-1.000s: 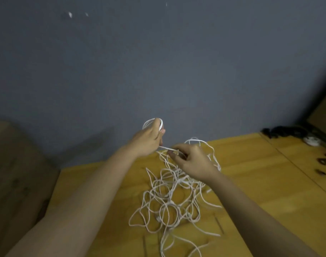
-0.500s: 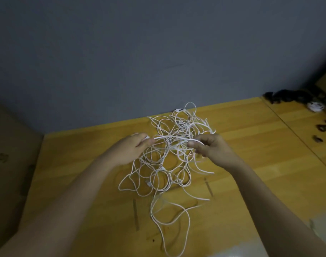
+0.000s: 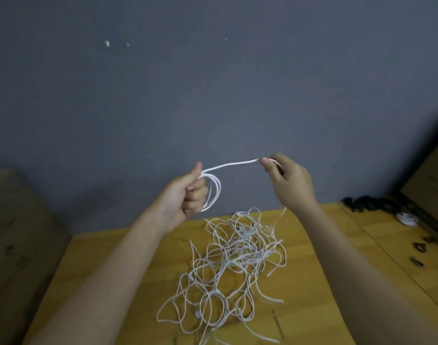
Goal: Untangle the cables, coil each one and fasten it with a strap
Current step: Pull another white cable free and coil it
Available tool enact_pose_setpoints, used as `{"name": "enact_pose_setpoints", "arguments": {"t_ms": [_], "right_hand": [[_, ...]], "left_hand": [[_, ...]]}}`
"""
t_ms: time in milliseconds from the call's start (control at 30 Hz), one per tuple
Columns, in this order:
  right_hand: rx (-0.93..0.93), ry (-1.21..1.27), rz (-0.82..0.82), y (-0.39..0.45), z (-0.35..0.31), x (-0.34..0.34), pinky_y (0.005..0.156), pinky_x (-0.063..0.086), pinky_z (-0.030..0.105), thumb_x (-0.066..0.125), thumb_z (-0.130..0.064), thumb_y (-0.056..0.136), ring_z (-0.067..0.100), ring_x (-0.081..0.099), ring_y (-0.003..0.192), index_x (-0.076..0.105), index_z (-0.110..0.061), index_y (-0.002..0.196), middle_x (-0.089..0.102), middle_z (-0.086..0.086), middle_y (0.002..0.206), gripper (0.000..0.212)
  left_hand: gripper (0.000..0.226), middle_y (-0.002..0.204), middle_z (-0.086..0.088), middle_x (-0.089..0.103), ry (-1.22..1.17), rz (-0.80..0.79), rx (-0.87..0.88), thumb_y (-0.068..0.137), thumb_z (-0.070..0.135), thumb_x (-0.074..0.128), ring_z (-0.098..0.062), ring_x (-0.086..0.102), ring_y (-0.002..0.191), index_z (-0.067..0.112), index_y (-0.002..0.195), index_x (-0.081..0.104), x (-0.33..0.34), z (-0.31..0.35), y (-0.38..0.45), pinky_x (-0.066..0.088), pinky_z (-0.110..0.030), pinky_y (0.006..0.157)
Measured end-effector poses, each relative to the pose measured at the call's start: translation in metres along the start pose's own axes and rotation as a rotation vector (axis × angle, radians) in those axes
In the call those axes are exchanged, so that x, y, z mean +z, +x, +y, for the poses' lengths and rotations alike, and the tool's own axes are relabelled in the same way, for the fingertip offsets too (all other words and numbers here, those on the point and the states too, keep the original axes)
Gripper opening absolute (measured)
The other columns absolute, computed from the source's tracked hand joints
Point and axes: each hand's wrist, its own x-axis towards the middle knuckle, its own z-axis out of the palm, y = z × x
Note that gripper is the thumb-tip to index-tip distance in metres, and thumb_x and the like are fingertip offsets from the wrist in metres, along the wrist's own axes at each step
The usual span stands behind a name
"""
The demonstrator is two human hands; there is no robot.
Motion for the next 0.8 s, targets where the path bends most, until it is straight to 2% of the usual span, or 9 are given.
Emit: {"name": "enact_pose_setpoints", "arguments": {"t_ms": [100, 167, 267, 333, 467, 567, 667, 734, 800], "right_hand": [[0.033, -0.011, -0.021, 0.021, -0.018, 0.005, 0.052, 0.030, 0.034, 0.037, -0.057, 0.094, 0.027, 0.050, 0.065, 0.049, -0.020, 0.080, 0.049, -0.002, 0.058, 0.042], [0.054, 0.051, -0.055, 0.029, -0.035, 0.015, 0.057, 0.035, 0.035, 0.034, -0.053, 0.098, 0.030, 0.053, 0.071, 0.050, -0.015, 0.080, 0.053, 0.001, 0.064, 0.045], [0.047, 0.002, -0.208, 0.027, -0.065, 0.034, 0.076, 0.043, 0.039, 0.026, -0.049, 0.101, 0.036, 0.058, 0.091, 0.055, -0.016, 0.091, 0.064, 0.013, 0.091, 0.044], [-0.030, -0.123, -0.281, 0.016, -0.080, 0.048, 0.078, 0.042, 0.041, 0.022, -0.047, 0.101, 0.040, 0.058, 0.097, 0.052, -0.018, 0.102, 0.065, 0.019, 0.103, 0.042], [-0.344, -0.304, -0.266, -0.013, -0.095, 0.062, 0.056, 0.030, 0.038, 0.029, -0.034, 0.102, 0.044, 0.060, 0.078, 0.042, -0.012, 0.107, 0.065, 0.020, 0.090, 0.026], [-0.492, -0.334, -0.243, -0.024, -0.099, 0.061, 0.050, 0.029, 0.034, 0.035, -0.025, 0.100, 0.041, 0.059, 0.067, 0.044, -0.009, 0.107, 0.064, 0.014, 0.083, 0.020], [-0.372, -0.086, -0.237, -0.027, -0.095, 0.052, 0.050, 0.034, 0.032, 0.048, -0.023, 0.095, 0.027, 0.056, 0.059, 0.051, -0.015, 0.099, 0.059, 0.000, 0.065, 0.010], [-0.236, 0.066, -0.274, -0.028, -0.086, 0.046, 0.054, 0.040, 0.029, 0.055, -0.023, 0.091, 0.016, 0.055, 0.057, 0.055, -0.022, 0.089, 0.055, -0.010, 0.059, 0.002], [-0.173, 0.045, -0.323, -0.026, -0.067, 0.044, 0.060, 0.046, 0.031, 0.057, -0.023, 0.091, 0.017, 0.060, 0.064, 0.059, -0.022, 0.089, 0.062, -0.007, 0.065, 0.004]], "left_hand": [[0.042, 0.053, 0.007, 0.009, -0.200, -0.141, 0.126, 0.087, 0.045, 0.039, -0.009, 0.003, 0.043, 0.022, 0.052, 0.037, 0.024, 0.040, -0.008, 0.008, -0.021, 0.040], [0.033, 0.054, 0.007, 0.013, -0.230, -0.195, 0.221, 0.088, 0.041, 0.038, -0.008, 0.006, 0.043, 0.020, 0.063, 0.034, 0.036, 0.060, -0.010, 0.011, -0.020, 0.041], [0.025, 0.055, 0.008, 0.027, -0.205, -0.204, 0.381, 0.094, 0.033, 0.034, -0.007, 0.015, 0.044, 0.019, 0.074, 0.036, 0.045, 0.078, -0.008, 0.021, -0.018, 0.044], [0.027, 0.056, 0.008, 0.036, -0.153, -0.115, 0.475, 0.102, 0.026, 0.028, -0.006, 0.026, 0.043, 0.017, 0.078, 0.038, 0.045, 0.084, -0.002, 0.030, -0.017, 0.046], [0.025, 0.074, 0.003, 0.053, 0.263, 0.229, 0.599, 0.106, 0.020, 0.025, -0.004, 0.047, 0.046, 0.018, 0.084, 0.036, 0.037, 0.085, 0.020, 0.040, -0.017, 0.059], [0.012, 0.092, -0.003, 0.056, 0.612, 0.305, 0.567, 0.105, 0.018, 0.028, 0.001, 0.057, 0.054, 0.012, 0.095, 0.032, 0.023, 0.078, 0.034, 0.044, -0.010, 0.066], [0.015, 0.082, -0.001, 0.058, 1.052, 0.319, 0.554, 0.103, 0.021, 0.032, -0.015, 0.059, 0.072, 0.010, 0.094, 0.035, 0.005, 0.071, 0.035, 0.047, -0.029, 0.077], [0.018, 0.076, -0.002, 0.057, 1.354, 0.259, 0.460, 0.102, 0.027, 0.035, -0.026, 0.056, 0.074, 0.012, 0.091, 0.033, -0.002, 0.068, 0.031, 0.045, -0.034, 0.072], [0.021, 0.091, -0.012, 0.059, 1.646, 0.205, 0.318, 0.102, 0.032, 0.035, -0.033, 0.056, 0.083, 0.016, 0.089, 0.032, -0.002, 0.064, 0.029, 0.045, -0.038, 0.072]]}}
